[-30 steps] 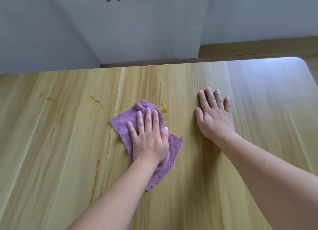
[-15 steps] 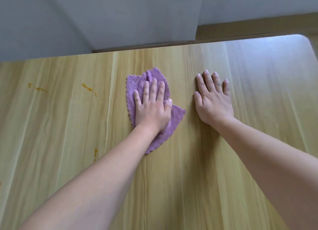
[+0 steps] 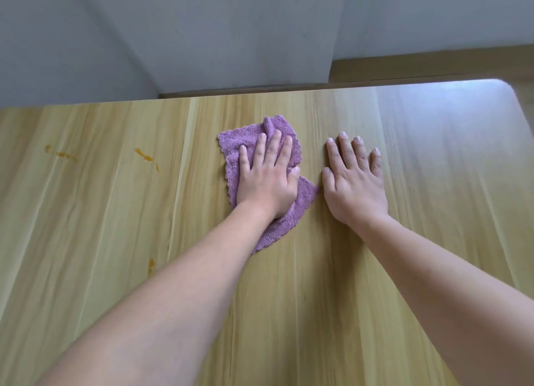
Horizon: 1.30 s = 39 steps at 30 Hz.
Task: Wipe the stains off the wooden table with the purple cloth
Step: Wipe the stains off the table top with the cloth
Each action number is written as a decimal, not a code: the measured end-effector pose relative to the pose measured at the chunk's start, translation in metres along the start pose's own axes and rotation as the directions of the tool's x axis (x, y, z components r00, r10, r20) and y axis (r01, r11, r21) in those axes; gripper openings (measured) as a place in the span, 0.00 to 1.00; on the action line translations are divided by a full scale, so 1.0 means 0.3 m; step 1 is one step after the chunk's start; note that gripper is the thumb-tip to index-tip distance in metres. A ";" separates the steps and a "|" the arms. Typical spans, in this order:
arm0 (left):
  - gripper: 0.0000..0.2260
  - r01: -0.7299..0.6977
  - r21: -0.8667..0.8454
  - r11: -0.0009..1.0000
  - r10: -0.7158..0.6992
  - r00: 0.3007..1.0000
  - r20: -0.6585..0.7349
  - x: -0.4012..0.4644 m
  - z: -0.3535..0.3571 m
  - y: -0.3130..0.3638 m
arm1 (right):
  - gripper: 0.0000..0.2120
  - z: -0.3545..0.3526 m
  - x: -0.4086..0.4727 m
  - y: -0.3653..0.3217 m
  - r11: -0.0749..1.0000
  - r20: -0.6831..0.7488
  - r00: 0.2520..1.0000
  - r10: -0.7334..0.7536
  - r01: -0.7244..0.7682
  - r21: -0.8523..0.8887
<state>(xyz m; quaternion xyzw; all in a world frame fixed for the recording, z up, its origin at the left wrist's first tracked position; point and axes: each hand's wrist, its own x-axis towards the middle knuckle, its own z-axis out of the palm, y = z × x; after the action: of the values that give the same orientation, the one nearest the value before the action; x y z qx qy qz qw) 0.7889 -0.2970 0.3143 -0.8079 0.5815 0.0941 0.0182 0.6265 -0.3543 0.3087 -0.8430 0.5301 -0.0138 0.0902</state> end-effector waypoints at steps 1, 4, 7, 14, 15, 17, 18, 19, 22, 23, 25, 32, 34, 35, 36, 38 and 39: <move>0.28 0.012 -0.020 1.000 -0.013 1.000 -0.028 -0.017 0.008 0.011 | 0.29 -0.001 0.000 0.001 1.000 0.001 1.000 -0.001 0.001 0.006; 0.28 0.042 -0.049 0.998 -0.048 0.991 -0.122 -0.218 0.053 0.079 | 0.29 -0.003 -0.013 -0.007 1.000 0.012 1.000 -0.003 0.003 0.009; 0.29 -0.034 -0.042 0.999 0.031 0.996 -0.087 -0.343 0.081 0.116 | 0.29 -0.008 -0.005 -0.007 1.000 0.008 1.000 0.009 -0.009 0.001; 0.27 -0.075 -0.049 0.996 0.074 0.997 -0.021 0.105 -0.022 -0.002 | 0.29 -0.010 -0.012 -0.004 1.000 -0.002 1.000 0.008 -0.008 -0.001; 0.27 -0.043 -0.052 0.998 0.042 0.999 -0.020 0.174 -0.042 -0.015 | 0.29 -0.009 -0.012 -0.004 1.000 0.000 1.000 0.009 -0.009 0.005; 0.27 0.022 -0.055 0.998 -0.022 1.000 -0.014 0.272 -0.071 -0.025 | 0.29 -0.007 -0.007 -0.008 1.000 0.000 1.000 0.010 -0.010 0.014; 0.27 0.043 -0.062 0.997 -0.044 0.999 -0.019 0.293 -0.075 -0.019 | 0.29 -0.008 -0.006 -0.007 1.000 -0.001 1.000 0.012 -0.012 0.017; 0.27 0.063 -0.077 0.995 -0.065 0.998 -0.024 0.286 -0.074 -0.014 | 0.29 -0.010 -0.007 -0.010 1.000 0.000 1.000 0.009 -0.009 0.019; 0.28 0.058 -0.113 0.992 -0.067 0.995 -0.077 0.115 -0.027 0.024 | 0.30 -0.014 -0.017 -0.013 1.000 0.003 1.000 -0.001 0.001 0.029; 0.28 0.010 -0.109 0.994 -0.023 0.993 -0.113 0.021 0.001 0.033 | 0.30 -0.014 -0.022 -0.013 0.999 -0.001 1.000 0.002 -0.002 0.034; 0.29 -0.099 -0.061 0.993 0.090 0.987 -0.129 -0.122 0.039 0.036 | 0.30 -0.015 -0.013 -0.011 1.000 -0.009 1.000 0.011 -0.011 0.026; 0.27 -0.053 -0.030 0.998 0.051 0.996 -0.067 0.167 -0.024 0.033 | 0.30 -0.014 -0.006 -0.008 0.999 0.000 1.000 0.009 -0.009 0.035; 0.27 -0.046 -0.026 0.999 0.045 0.998 -0.046 0.278 -0.044 0.042 | 0.30 -0.013 -0.008 -0.007 0.999 0.001 1.000 0.010 -0.010 0.031; 0.27 -0.055 -0.024 0.998 0.054 0.998 -0.035 0.316 -0.051 0.043 | 0.30 -0.013 -0.009 -0.007 1.000 0.001 1.000 0.009 -0.009 0.028; 0.27 -0.069 -0.022 0.997 0.068 0.997 -0.031 0.341 -0.055 0.043 | 0.30 -0.014 -0.010 -0.008 1.000 -0.002 1.000 0.009 -0.009 0.028; 0.26 -0.102 -0.021 0.995 0.101 0.994 -0.035 0.356 -0.058 0.043 | 0.30 -0.021 -0.014 -0.010 0.999 -0.006 1.000 0.013 -0.013 0.045; 0.26 -0.115 -0.021 0.993 0.114 0.993 -0.042 0.356 -0.057 0.037 | 0.29 -0.024 -0.014 -0.011 0.999 -0.003 1.000 0.011 -0.011 0.046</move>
<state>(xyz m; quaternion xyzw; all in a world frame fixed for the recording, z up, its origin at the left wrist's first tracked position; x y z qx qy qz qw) 0.8134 -0.4028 0.3134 -0.7752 0.6258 0.0856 -0.0085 0.6267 -0.3501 0.3166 -0.8377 0.5344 -0.0270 0.1088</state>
